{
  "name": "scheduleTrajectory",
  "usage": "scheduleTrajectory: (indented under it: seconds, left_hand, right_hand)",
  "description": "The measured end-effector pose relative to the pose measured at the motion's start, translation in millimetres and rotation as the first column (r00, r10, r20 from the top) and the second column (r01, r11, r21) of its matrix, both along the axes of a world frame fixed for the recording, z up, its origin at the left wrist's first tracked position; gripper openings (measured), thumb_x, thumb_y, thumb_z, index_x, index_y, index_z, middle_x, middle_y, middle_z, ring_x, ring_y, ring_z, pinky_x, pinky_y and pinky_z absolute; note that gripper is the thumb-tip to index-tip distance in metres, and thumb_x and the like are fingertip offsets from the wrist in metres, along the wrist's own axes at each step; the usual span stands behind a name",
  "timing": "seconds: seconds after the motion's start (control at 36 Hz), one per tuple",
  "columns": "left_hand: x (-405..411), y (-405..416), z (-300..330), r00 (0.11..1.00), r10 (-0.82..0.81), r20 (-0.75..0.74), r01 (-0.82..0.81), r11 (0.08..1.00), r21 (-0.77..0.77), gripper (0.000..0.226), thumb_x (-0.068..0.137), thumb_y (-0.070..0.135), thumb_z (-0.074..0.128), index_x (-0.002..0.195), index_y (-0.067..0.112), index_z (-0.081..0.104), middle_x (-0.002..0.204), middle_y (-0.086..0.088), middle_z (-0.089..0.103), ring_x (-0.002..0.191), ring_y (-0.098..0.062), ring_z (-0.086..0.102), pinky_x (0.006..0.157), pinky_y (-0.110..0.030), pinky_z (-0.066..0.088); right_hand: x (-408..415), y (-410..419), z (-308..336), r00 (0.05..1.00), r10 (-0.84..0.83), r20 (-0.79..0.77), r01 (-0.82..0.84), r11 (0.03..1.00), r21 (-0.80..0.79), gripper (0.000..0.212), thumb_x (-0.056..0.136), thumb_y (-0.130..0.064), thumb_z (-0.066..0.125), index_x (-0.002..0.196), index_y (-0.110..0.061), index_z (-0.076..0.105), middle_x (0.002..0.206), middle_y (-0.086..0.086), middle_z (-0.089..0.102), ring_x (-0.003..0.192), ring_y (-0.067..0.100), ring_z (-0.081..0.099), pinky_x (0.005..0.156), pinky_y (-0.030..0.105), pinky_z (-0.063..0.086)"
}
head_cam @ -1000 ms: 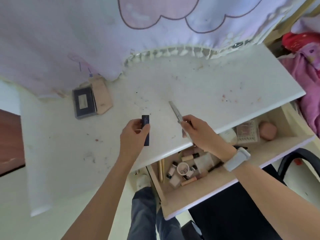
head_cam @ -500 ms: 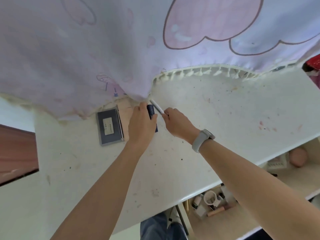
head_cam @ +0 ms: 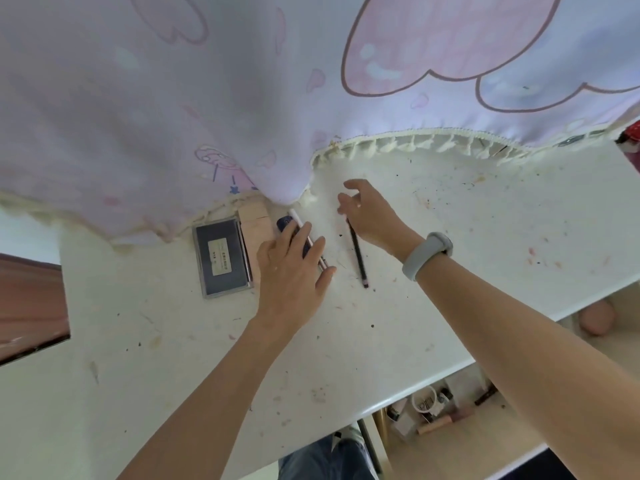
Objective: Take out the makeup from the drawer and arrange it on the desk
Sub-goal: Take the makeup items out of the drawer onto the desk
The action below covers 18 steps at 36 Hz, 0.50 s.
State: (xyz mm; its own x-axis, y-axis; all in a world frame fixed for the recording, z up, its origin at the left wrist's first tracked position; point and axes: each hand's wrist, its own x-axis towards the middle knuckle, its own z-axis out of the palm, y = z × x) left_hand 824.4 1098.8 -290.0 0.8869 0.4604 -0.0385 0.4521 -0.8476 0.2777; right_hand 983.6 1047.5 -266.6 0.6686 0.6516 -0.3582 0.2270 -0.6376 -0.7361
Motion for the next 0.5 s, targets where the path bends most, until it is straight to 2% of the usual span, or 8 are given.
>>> scheduleTrajectory:
  seconds: [0.06,0.14,0.25,0.31,0.39,0.5]
  left_hand:
    - [-2,2,-3,1.0,-0.023,0.011,0.023,1.0,-0.012,0.05,0.087,0.045,0.056,0.125,0.012,0.056,0.144,-0.011,0.042,0.139,-0.029,0.027,0.106,-0.047,0.023]
    - [-6,4,-4,1.0,-0.027,0.006,0.027,0.999,-0.023,0.066,0.083,0.052,0.058,0.132,0.008,0.049,0.148,-0.013,0.036,0.141,-0.029,0.023,0.111,-0.046,0.017]
    - [-8,7,-3,0.999,-0.052,0.004,0.052,0.999,0.003,0.069,0.08,0.045,0.067,0.131,0.003,0.049,0.146,-0.013,0.039,0.14,-0.03,0.027,0.107,-0.047,0.025]
    - [-8,10,-3,0.997,-0.076,0.019,0.076,0.997,-0.004,0.067,0.081,0.041,0.066,0.132,0.002,0.048,0.147,-0.013,0.038,0.141,-0.029,0.025,0.109,-0.045,0.023]
    - [-6,15,-4,0.991,-0.13,0.011,0.13,0.991,-0.009,0.064,0.086,0.039,0.06,0.137,0.003,0.042,0.151,-0.012,0.031,0.143,-0.025,0.017,0.113,-0.04,0.015]
    - [-7,22,-5,0.987,-0.156,-0.031,0.156,0.988,0.002,0.065,0.091,0.042,0.052,0.143,0.007,0.034,0.155,-0.007,0.021,0.145,-0.021,0.007,0.115,-0.039,0.001]
  right_hand:
    - [-2,1,2,0.999,0.013,0.049,-0.015,0.999,0.045,0.04,0.099,-0.021,0.039,0.137,-0.011,0.036,0.091,-0.005,0.055,0.076,0.01,0.053,0.064,0.016,0.039]
    - [-7,-12,2,0.987,0.045,0.155,-0.052,0.998,0.042,0.037,0.098,-0.013,0.038,0.134,-0.01,0.042,0.111,0.004,0.056,0.102,0.017,0.052,0.083,0.017,0.034]
    - [-29,-40,-6,0.944,0.202,0.261,-0.201,0.979,-0.032,0.034,0.097,-0.007,0.037,0.127,-0.007,0.053,0.127,0.01,0.053,0.116,0.022,0.05,0.096,0.016,0.03]
    - [-42,-53,-11,0.905,0.295,0.306,-0.29,0.955,-0.063,0.036,0.096,-0.005,0.037,0.128,-0.007,0.053,0.127,0.01,0.052,0.116,0.024,0.047,0.098,0.02,0.032]
    - [-57,-64,-18,0.814,0.423,0.397,-0.405,0.904,-0.133,0.044,0.092,0.001,0.04,0.133,-0.012,0.05,0.13,0.007,0.049,0.113,0.028,0.043,0.093,0.037,0.041]
    - [-61,-63,-21,0.747,0.476,0.464,-0.432,0.878,-0.206,0.054,0.09,0.001,0.043,0.139,-0.021,0.042,0.138,-0.002,0.043,0.116,0.026,0.038,0.088,0.034,0.037]
